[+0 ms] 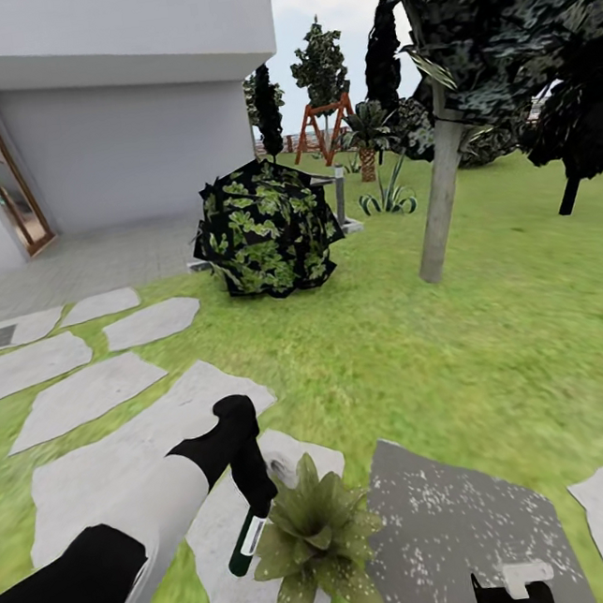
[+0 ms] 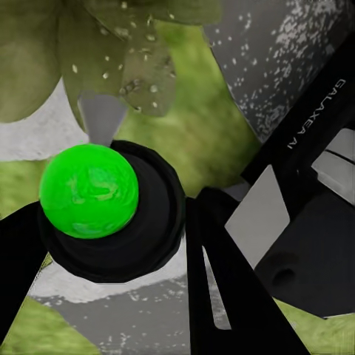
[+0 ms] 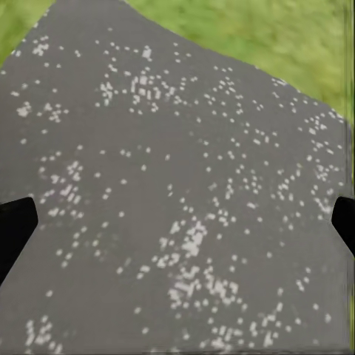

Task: Pick up the pesticide atomizer in the garden and spray insectifuge to fully cover both potted plants in the garden.

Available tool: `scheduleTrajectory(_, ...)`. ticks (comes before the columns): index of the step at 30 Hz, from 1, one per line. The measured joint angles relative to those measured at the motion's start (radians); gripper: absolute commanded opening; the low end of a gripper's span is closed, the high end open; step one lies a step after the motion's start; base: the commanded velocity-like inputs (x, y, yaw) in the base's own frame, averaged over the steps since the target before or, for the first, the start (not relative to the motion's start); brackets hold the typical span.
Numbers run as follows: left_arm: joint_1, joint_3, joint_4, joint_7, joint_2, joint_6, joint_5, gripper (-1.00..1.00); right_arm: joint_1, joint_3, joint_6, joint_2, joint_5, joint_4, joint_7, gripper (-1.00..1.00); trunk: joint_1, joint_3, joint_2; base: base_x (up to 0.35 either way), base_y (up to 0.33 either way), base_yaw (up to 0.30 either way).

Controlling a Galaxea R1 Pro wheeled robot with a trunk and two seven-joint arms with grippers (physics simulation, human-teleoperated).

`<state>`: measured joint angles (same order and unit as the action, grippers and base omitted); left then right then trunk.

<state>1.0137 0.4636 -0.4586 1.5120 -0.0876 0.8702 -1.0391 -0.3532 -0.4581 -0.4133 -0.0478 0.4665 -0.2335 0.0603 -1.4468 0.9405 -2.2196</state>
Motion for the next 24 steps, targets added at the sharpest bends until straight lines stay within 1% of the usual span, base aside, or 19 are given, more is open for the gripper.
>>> scheduleTrajectory(3,-0.002,0.000,0.000,0.000,0.000,0.000,0.000,-1.00,0.000,0.000,0.000,0.000,0.000,0.000,0.000,1.00,0.000,0.000,0.000,0.007,0.000,-0.283)
scheduleTrajectory(5,-0.004,0.000,0.001,0.000,0.000,0.000,0.000,-1.00,0.000,0.000,0.000,0.000,0.000,0.000,0.000,1.00,0.000,0.000,0.000,0.001,0.000,-0.155)
scheduleTrajectory(13,-0.009,0.002,0.002,-0.001,0.001,-0.001,-0.002,-1.00,0.000,0.000,0.000,0.000,0.000,0.000,0.000,1.00,0.000,0.000,0.000,0.000,0.000,-0.019)
scheduleTrajectory(15,-0.015,0.003,0.004,-0.001,0.005,-0.002,-0.027,-1.00,0.000,0.000,0.000,0.000,0.000,0.000,0.000,1.00,0.000,0.000,0.000,0.000,0.000,0.000)
scheduleTrajectory(17,-0.019,0.002,0.018,0.000,0.009,-0.002,-0.065,-1.00,0.000,0.000,0.000,0.000,0.000,0.000,0.000,1.00,0.000,0.000,0.000,0.000,0.000,0.000)
scheduleTrajectory(19,-0.019,0.002,0.039,0.000,0.010,-0.002,-0.080,-1.00,0.000,0.000,0.000,0.000,0.000,0.000,0.000,1.00,0.000,0.000,0.000,0.000,0.000,0.000)
scheduleTrajectory(24,-0.019,0.001,0.053,0.000,0.007,-0.002,-0.087,-1.00,0.000,0.000,0.000,0.000,0.000,0.000,0.000,1.00,0.000,0.000,0.000,0.000,0.000,0.000)
